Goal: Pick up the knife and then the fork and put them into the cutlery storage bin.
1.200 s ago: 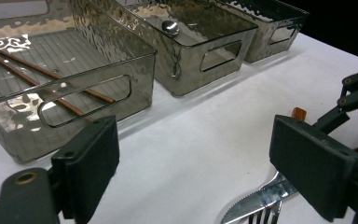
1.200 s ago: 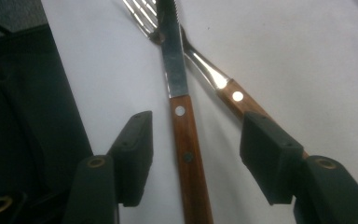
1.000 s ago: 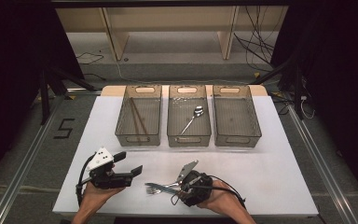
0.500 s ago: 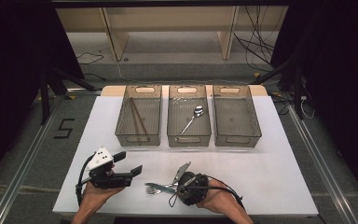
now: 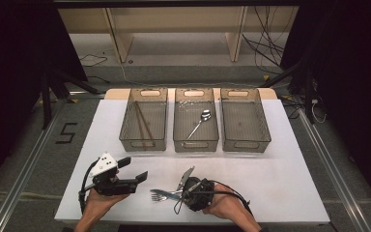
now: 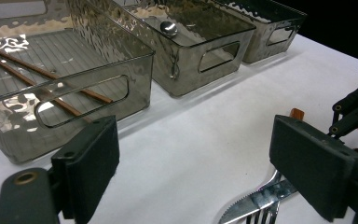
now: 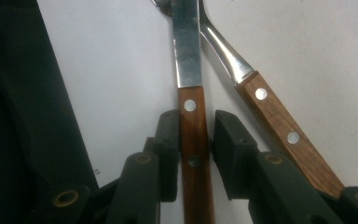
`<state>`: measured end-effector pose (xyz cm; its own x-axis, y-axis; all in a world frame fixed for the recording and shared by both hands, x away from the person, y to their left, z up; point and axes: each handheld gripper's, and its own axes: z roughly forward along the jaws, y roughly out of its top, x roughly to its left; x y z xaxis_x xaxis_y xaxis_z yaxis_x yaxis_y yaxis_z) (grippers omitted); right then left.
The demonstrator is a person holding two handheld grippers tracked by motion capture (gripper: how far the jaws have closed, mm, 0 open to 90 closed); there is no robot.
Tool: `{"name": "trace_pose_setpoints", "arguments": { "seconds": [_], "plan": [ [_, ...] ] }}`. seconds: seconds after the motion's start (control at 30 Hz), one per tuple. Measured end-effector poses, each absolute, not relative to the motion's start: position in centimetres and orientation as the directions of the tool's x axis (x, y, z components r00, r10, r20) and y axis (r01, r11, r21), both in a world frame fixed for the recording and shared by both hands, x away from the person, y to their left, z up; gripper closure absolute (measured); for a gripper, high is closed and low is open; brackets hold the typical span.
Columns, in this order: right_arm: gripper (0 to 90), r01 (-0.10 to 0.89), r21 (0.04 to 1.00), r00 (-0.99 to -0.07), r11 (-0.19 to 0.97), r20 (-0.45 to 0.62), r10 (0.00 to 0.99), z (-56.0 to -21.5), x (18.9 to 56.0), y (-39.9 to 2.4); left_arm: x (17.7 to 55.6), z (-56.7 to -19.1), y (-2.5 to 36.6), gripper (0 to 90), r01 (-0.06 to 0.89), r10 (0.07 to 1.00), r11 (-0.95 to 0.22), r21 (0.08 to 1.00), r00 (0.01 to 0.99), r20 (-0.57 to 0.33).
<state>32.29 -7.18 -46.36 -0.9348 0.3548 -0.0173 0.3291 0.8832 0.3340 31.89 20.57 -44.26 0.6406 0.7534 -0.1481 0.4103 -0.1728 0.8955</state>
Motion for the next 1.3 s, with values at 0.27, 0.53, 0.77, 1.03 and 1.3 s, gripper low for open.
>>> {"name": "trace_pose_setpoints", "arguments": {
  "seconds": [0.27,0.53,0.77,1.03,1.3],
  "plan": [
    [75.6,0.318,0.297,-0.940,0.900,-0.025,0.340,-46.2,32.3,-6.6,31.9,-44.3,20.6,15.4,0.408,0.752,-0.174,0.896,0.643,-0.147],
    [77.2,0.308,0.292,-0.942,0.905,-0.036,0.332,-46.2,32.2,-6.4,31.9,-44.2,20.6,15.4,0.406,0.750,-0.175,0.897,0.645,-0.145],
    [77.4,0.317,0.307,-0.941,0.897,-0.020,0.339,-46.1,32.5,-6.9,31.9,-44.2,20.7,15.4,0.402,0.753,-0.168,0.900,0.641,-0.146],
    [77.4,0.329,0.345,-0.934,0.879,-0.015,0.356,-45.0,32.8,-7.7,31.8,-44.2,20.7,15.4,0.397,0.757,-0.166,0.903,0.639,-0.141],
    [77.4,0.373,0.426,-0.908,0.824,-0.016,0.419,-42.9,33.7,-9.7,31.8,-44.2,20.8,15.4,0.395,0.755,-0.160,0.904,0.640,-0.146]
  ]
}}
